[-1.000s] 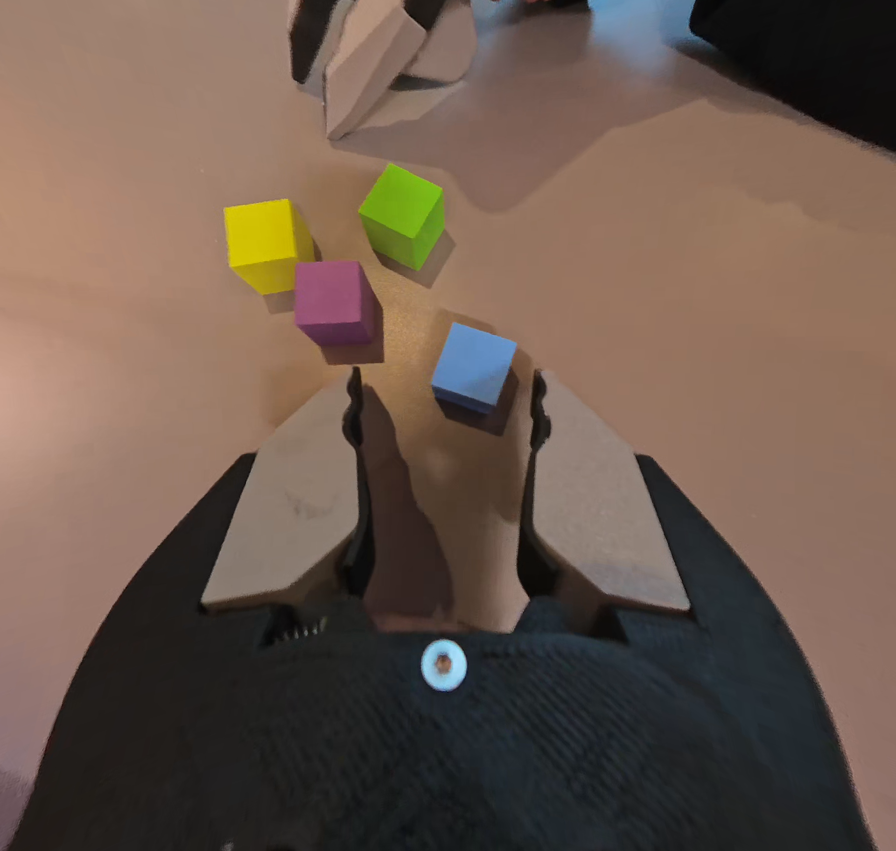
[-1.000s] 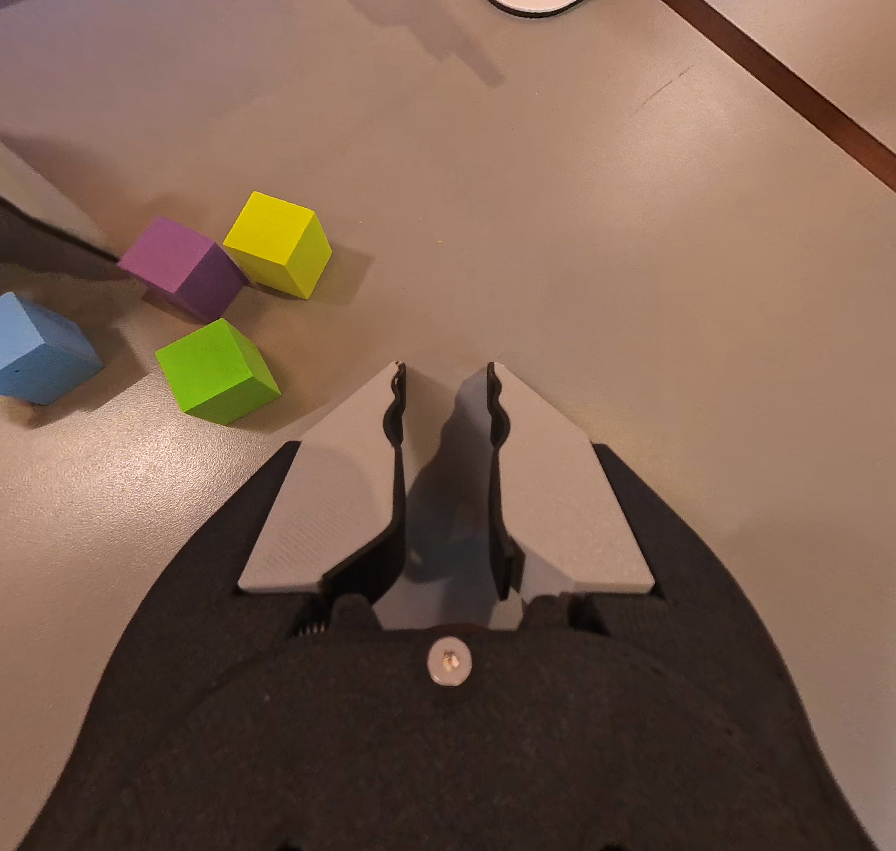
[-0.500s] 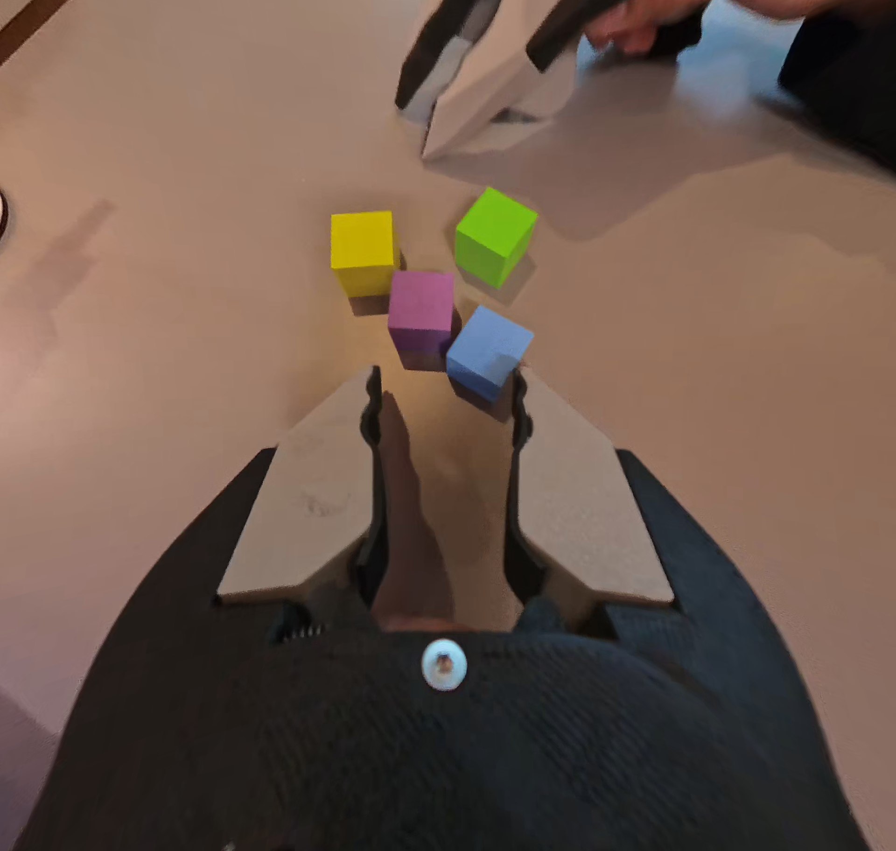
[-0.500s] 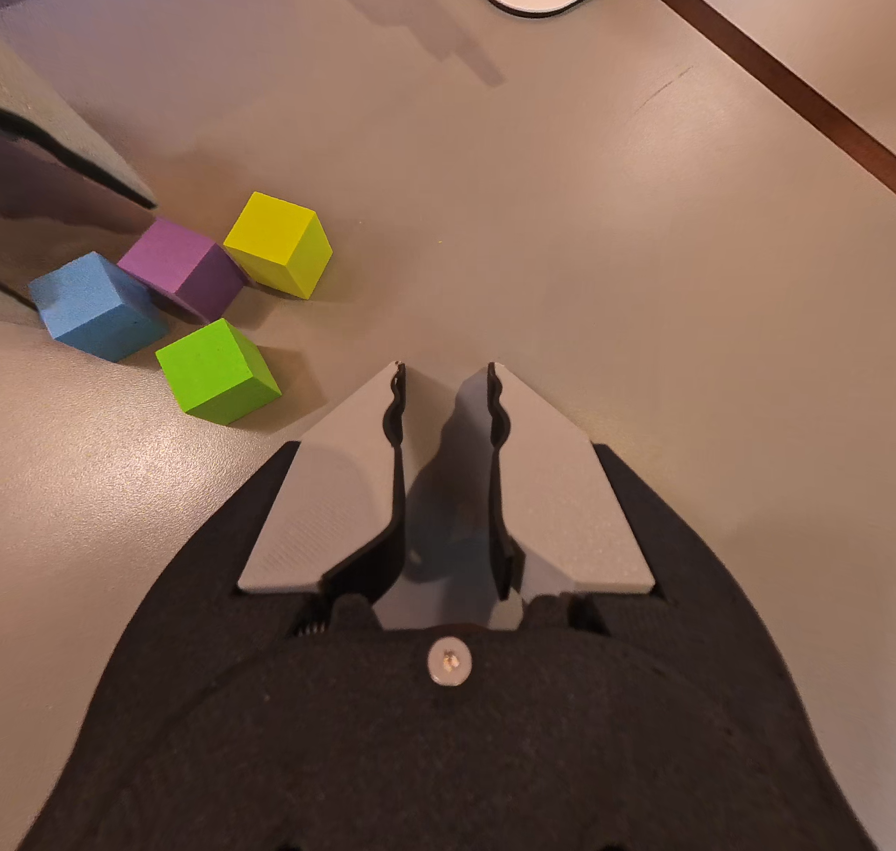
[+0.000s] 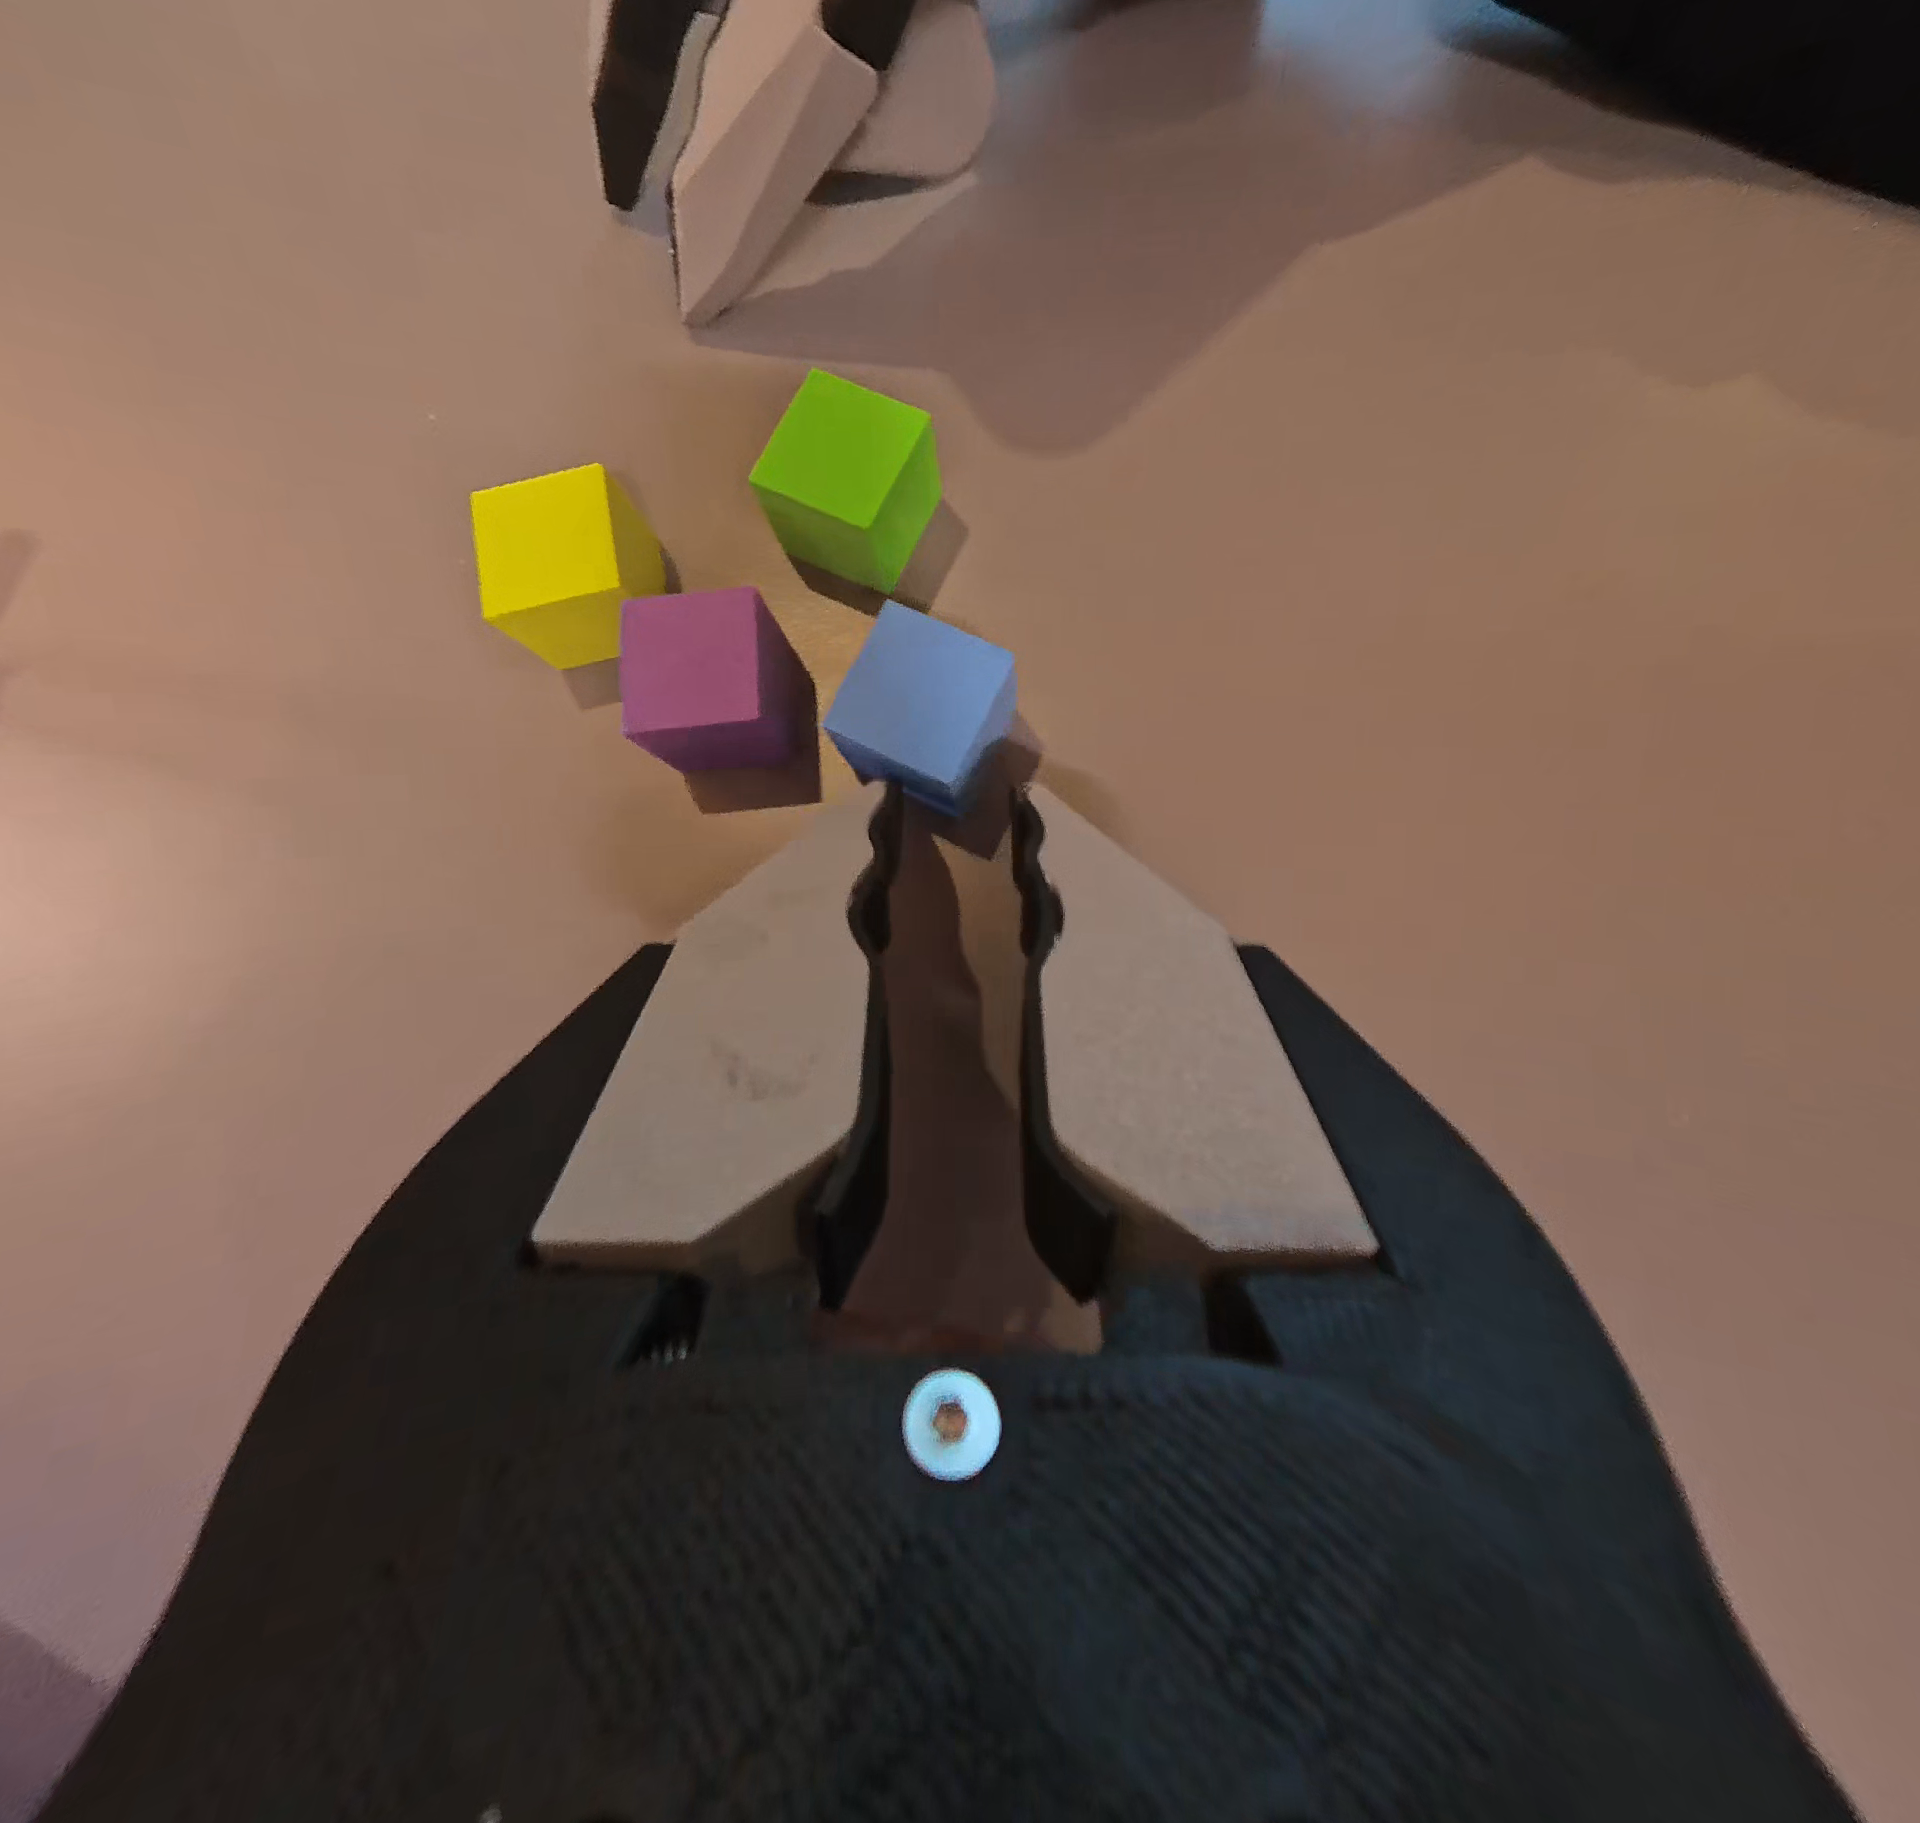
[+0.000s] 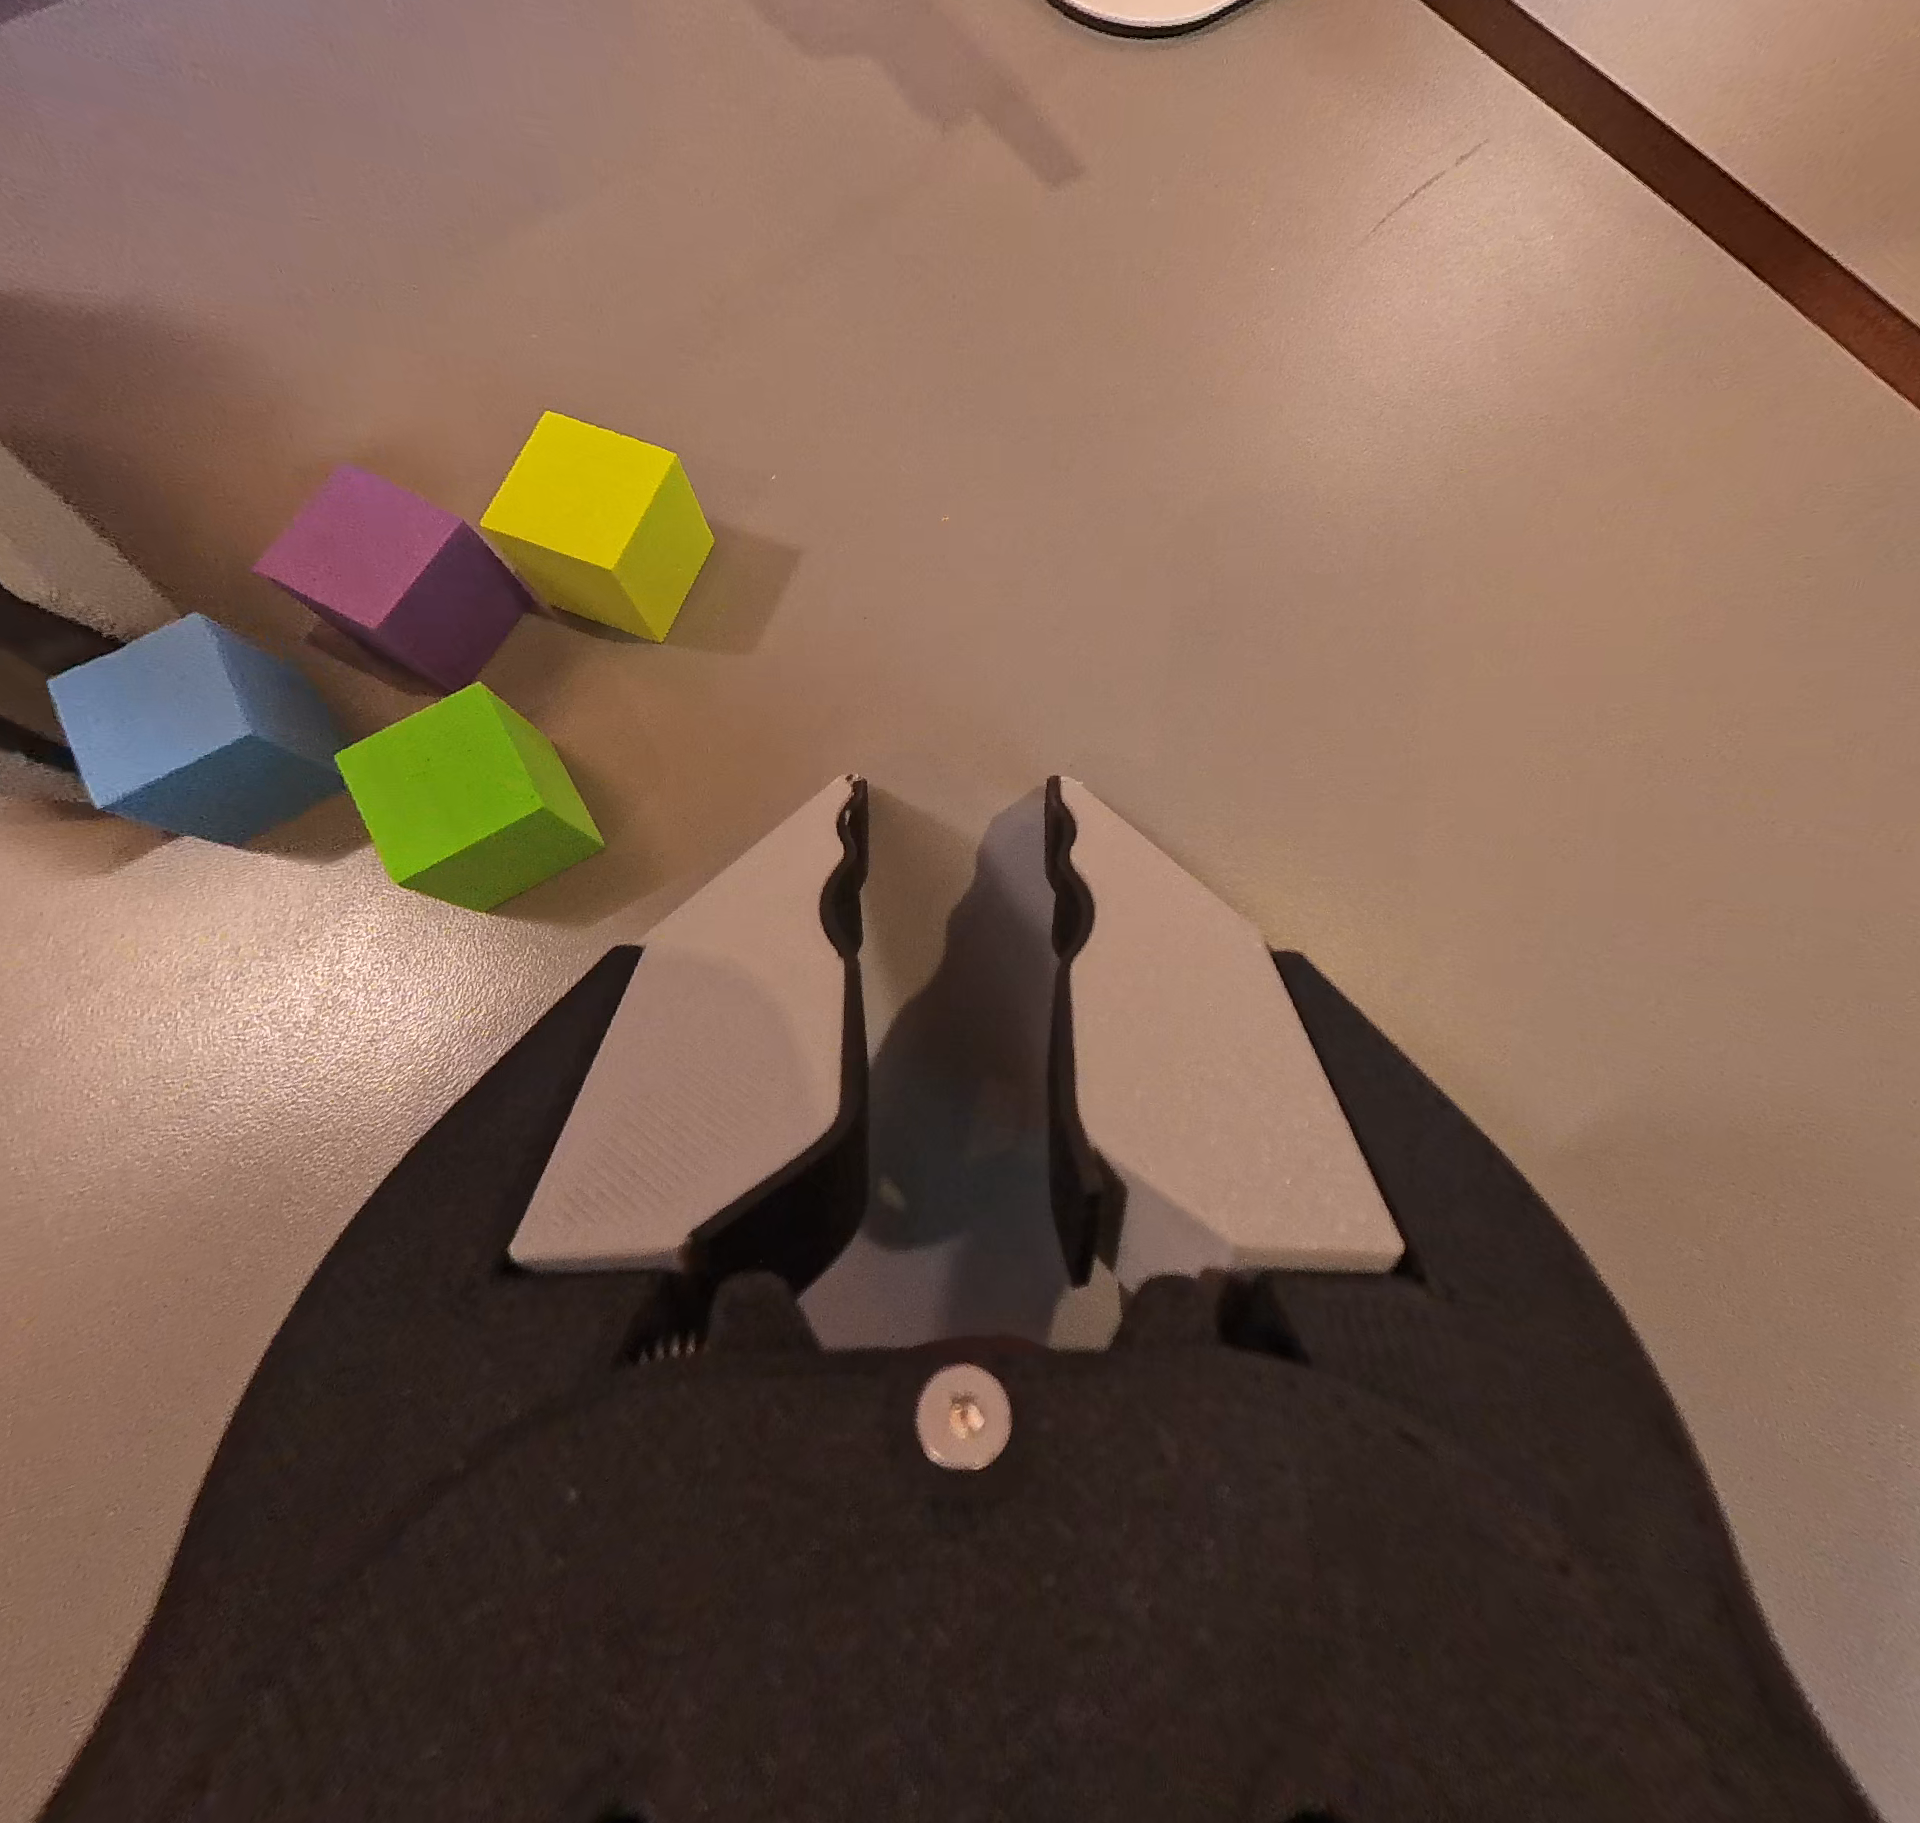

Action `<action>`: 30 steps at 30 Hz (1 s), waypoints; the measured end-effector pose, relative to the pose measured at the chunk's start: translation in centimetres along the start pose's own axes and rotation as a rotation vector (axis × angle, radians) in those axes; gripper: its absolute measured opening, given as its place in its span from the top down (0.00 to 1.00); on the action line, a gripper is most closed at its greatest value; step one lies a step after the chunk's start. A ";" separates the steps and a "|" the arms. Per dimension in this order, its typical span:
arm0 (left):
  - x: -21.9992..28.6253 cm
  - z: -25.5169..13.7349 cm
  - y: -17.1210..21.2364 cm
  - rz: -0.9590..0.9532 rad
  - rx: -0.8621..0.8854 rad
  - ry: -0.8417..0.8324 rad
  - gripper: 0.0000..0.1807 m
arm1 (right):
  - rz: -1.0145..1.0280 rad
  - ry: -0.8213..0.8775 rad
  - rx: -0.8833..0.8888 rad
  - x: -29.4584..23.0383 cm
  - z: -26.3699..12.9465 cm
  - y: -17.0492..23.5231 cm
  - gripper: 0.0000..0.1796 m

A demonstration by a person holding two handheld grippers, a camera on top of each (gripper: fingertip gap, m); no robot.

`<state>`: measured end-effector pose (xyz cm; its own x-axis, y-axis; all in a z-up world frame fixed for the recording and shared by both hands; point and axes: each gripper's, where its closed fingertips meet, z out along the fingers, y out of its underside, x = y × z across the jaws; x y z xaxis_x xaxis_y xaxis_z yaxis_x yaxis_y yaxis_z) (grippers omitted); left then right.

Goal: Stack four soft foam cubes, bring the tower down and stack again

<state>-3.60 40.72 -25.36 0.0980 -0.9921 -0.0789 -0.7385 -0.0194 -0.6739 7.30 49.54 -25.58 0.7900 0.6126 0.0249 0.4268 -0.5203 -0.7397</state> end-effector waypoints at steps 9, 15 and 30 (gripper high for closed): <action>1.0 -0.1 0.2 0.018 -0.024 0.029 0.90 | 0.001 -0.001 0.000 0.0 0.0 0.0 0.82; 0.1 -1.4 -1.5 -0.029 0.088 0.032 0.81 | 0.001 -0.001 0.000 0.0 0.0 0.0 0.82; 0.4 1.2 -1.4 0.080 0.085 0.031 0.85 | -0.001 0.001 0.000 0.0 0.0 0.0 0.82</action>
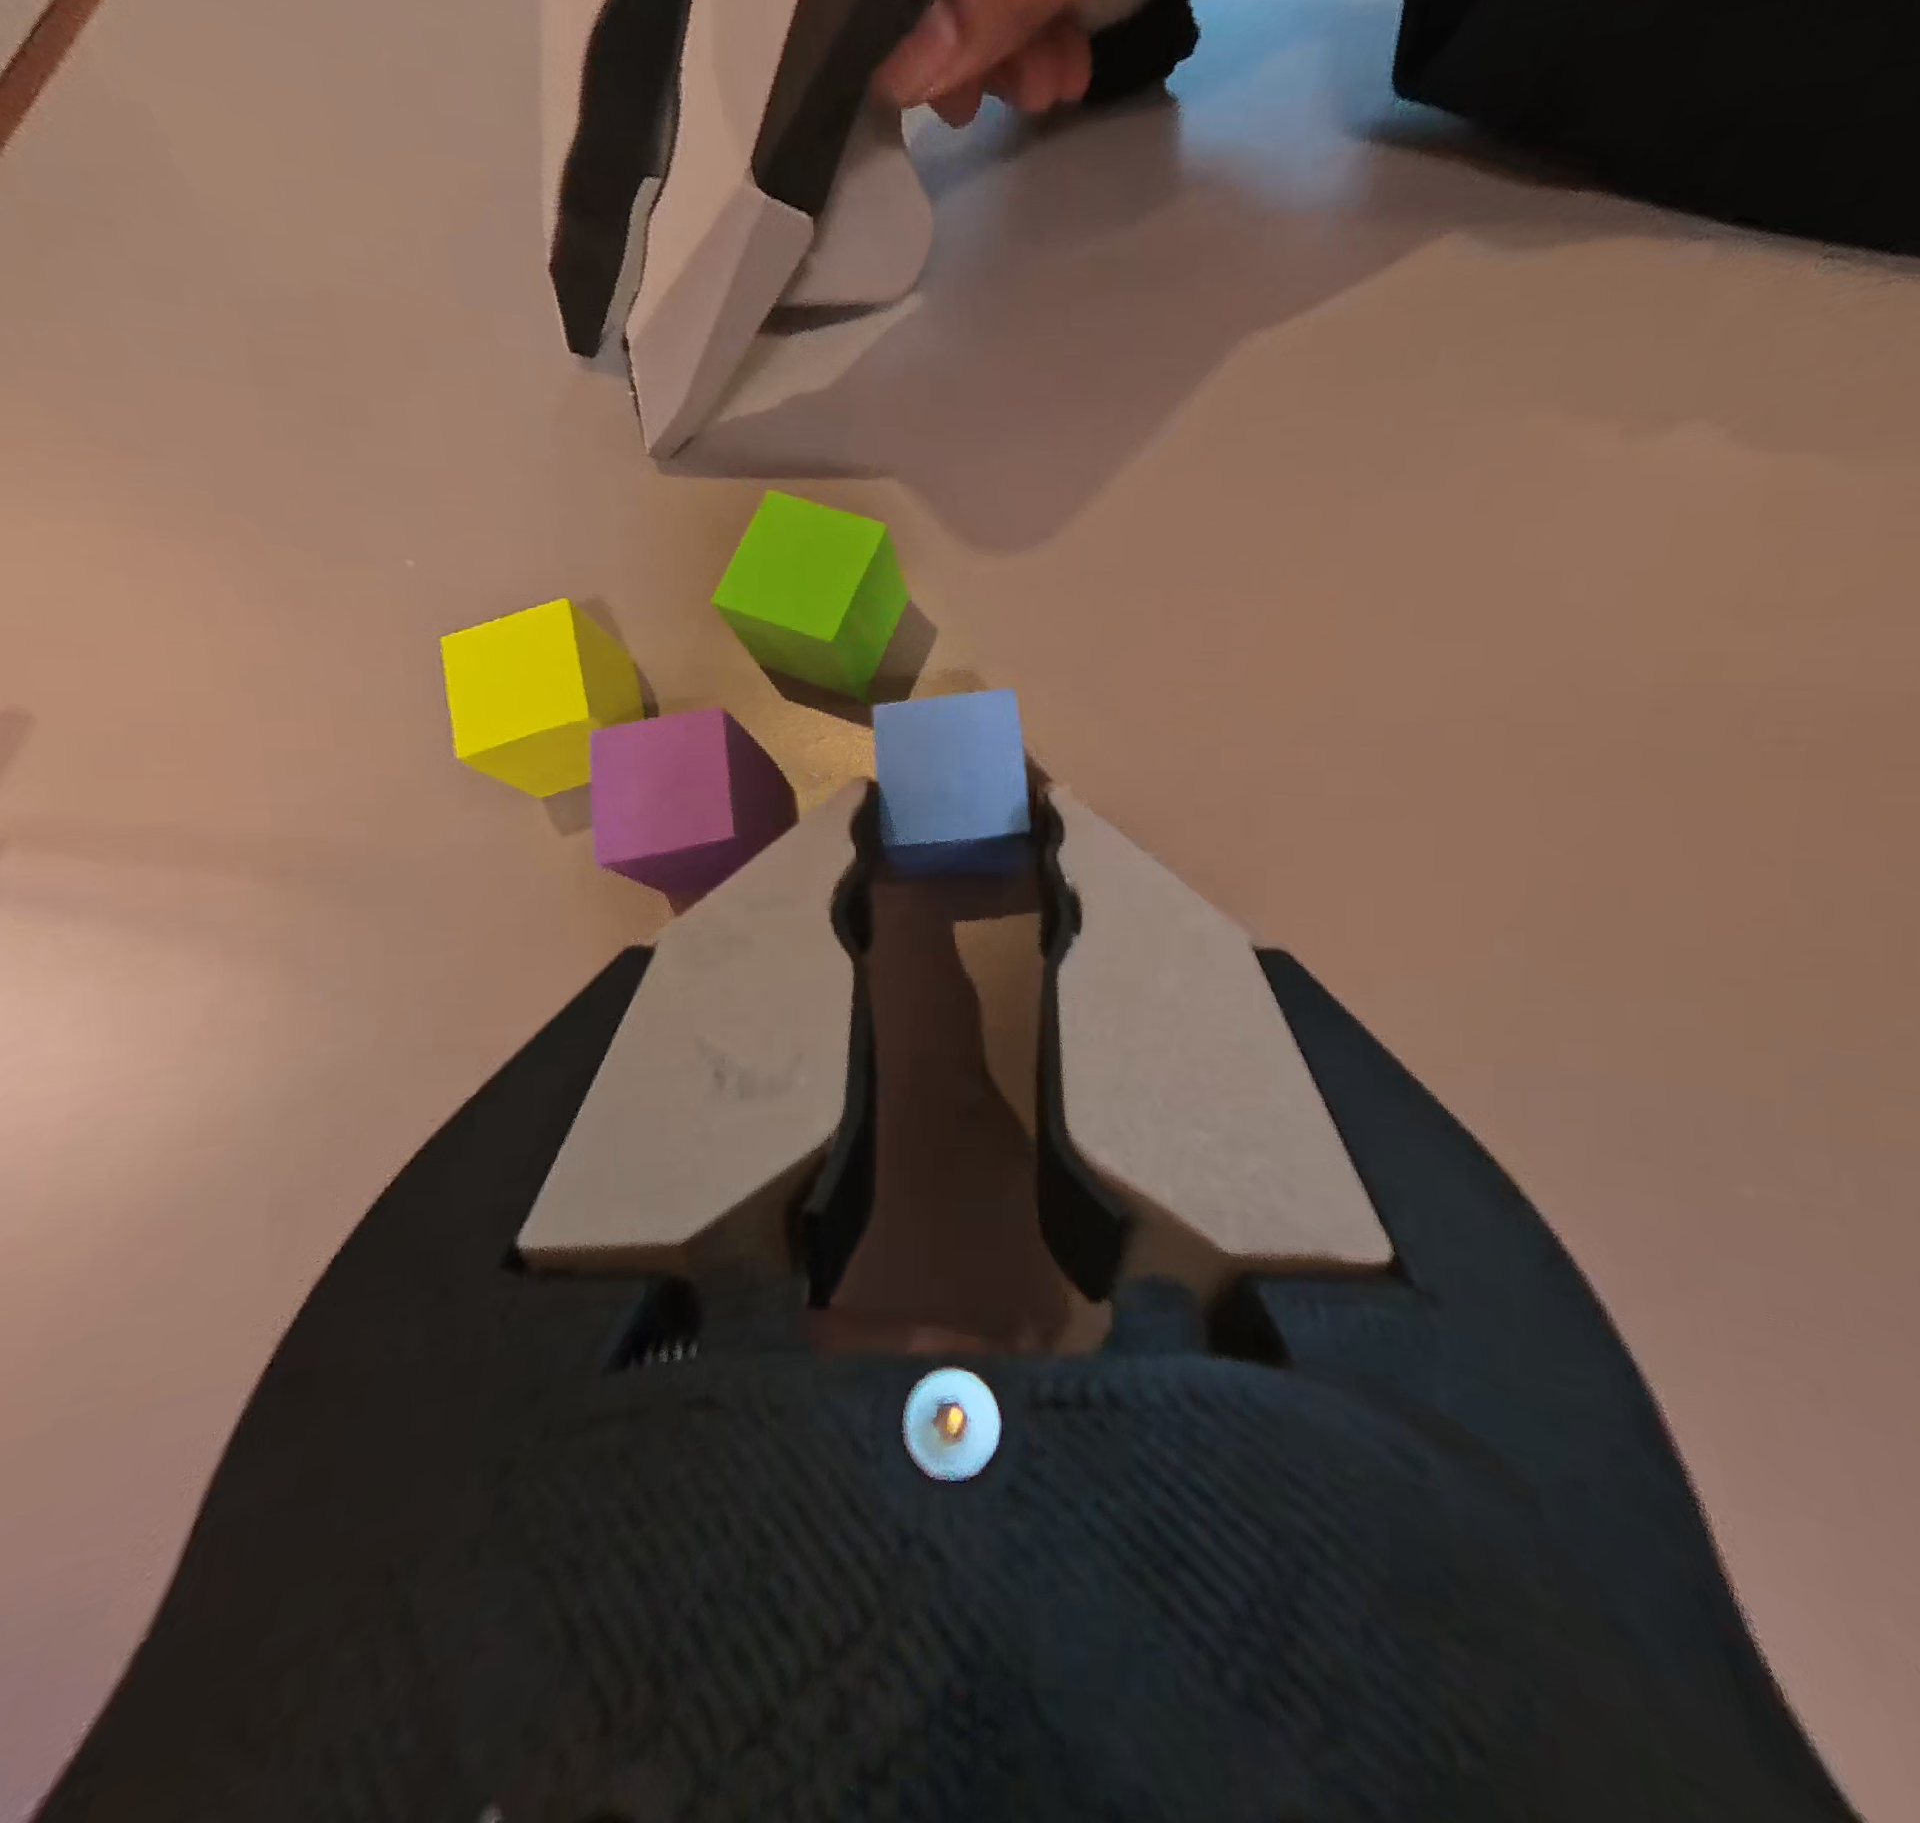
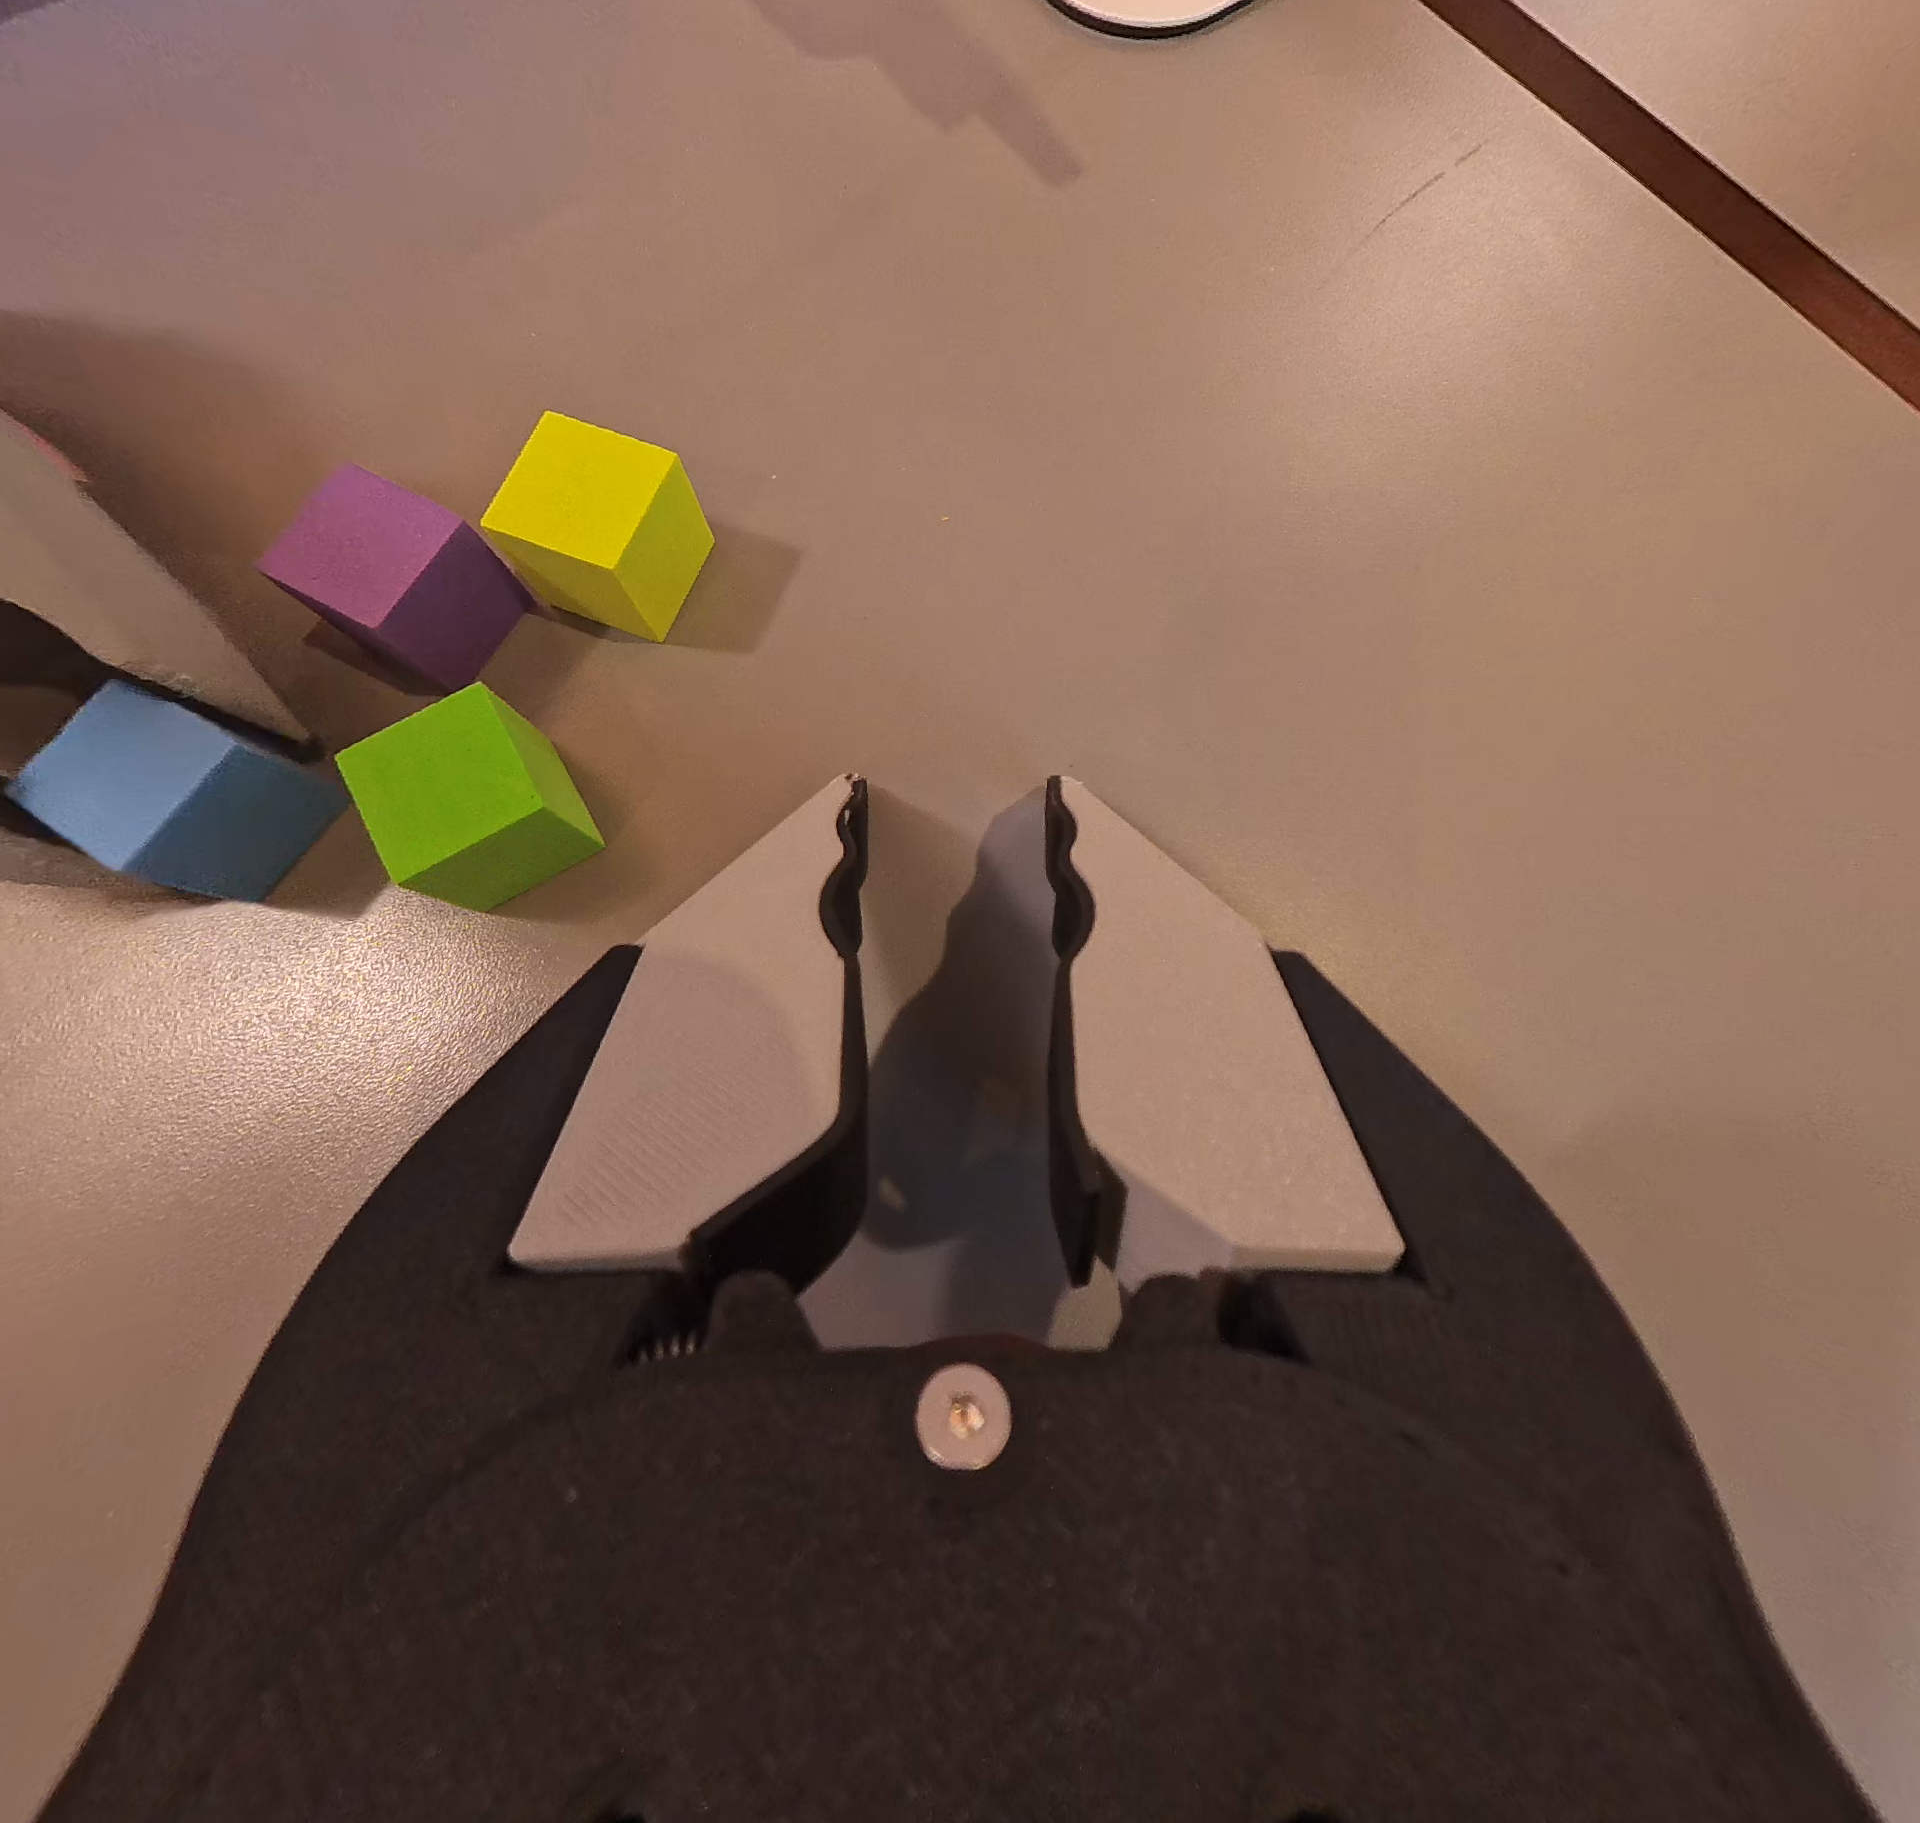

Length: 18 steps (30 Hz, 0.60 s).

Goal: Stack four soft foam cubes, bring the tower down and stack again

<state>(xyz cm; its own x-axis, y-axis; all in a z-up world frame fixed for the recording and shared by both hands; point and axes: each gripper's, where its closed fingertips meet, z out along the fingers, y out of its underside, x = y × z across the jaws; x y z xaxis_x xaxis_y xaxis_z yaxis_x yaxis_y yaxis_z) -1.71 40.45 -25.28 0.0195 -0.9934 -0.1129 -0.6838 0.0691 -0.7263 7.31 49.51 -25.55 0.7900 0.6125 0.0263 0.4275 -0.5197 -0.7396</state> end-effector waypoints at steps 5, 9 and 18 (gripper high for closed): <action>1.0 -0.8 0.5 0.084 0.002 0.062 0.85 | 0.000 -0.001 0.000 0.0 0.0 0.0 0.82; 1.8 -1.0 0.6 0.193 0.055 0.137 0.85 | 0.002 -0.003 0.000 0.0 0.0 0.0 0.82; 1.7 -1.1 0.5 0.122 0.026 0.186 0.71 | 0.003 -0.006 0.000 0.0 0.0 0.0 0.82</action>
<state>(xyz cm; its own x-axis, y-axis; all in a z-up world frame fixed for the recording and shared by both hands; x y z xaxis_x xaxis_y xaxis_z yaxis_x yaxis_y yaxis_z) -2.81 38.68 -25.13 -0.1989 -0.9771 -0.0758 -0.6540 0.1899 -0.7323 7.25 49.51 -25.56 0.7889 0.6142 0.0201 0.4249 -0.5216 -0.7399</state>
